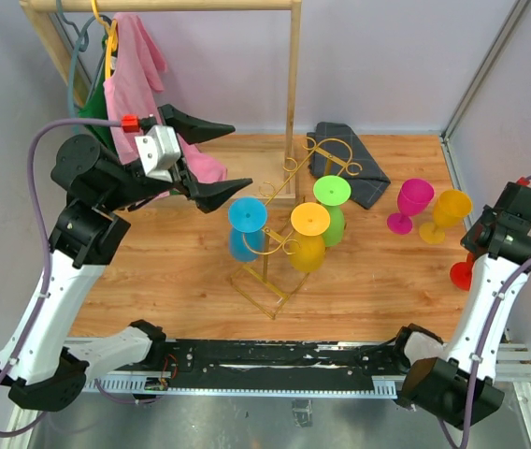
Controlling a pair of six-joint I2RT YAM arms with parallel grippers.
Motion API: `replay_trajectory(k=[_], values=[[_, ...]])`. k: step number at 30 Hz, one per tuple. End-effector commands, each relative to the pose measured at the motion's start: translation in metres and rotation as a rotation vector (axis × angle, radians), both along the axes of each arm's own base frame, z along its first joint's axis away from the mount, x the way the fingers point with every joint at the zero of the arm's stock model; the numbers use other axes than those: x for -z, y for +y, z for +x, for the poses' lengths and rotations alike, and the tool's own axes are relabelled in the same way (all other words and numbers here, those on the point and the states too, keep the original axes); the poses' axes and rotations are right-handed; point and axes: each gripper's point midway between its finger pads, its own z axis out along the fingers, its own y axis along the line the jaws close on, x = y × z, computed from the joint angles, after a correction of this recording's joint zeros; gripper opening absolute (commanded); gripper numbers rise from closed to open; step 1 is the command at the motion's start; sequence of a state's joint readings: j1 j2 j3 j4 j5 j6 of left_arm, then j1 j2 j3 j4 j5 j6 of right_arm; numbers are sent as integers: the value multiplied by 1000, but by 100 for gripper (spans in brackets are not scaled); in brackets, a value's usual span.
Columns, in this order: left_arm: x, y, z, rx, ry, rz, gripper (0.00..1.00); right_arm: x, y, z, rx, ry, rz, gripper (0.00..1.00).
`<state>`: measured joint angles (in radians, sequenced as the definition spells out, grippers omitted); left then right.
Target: Take the wine glass off the wine glass rack
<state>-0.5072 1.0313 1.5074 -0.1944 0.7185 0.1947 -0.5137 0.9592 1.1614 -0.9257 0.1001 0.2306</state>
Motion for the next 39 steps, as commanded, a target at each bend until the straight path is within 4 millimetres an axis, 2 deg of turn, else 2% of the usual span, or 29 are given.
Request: replay_trajectory(k=[1, 5, 15, 21, 28, 39], values=[[-2, -5, 7, 0, 83, 6, 94, 5, -29, 19, 41, -26, -97, 1], [-1, -10, 14, 4, 129, 20, 93, 23, -36, 29, 43, -18, -98, 1], [-4, -19, 27, 11, 179, 25, 91, 55, -37, 52, 46, -29, -30, 1], [-6, -21, 29, 20, 176, 29, 91, 68, -26, 64, 29, -11, 1, 1], [-4, -21, 28, 25, 168, 42, 90, 73, -11, 78, -4, 4, -7, 1], [-3, -20, 23, 34, 156, 50, 89, 93, 5, 83, -23, 61, 15, 1]])
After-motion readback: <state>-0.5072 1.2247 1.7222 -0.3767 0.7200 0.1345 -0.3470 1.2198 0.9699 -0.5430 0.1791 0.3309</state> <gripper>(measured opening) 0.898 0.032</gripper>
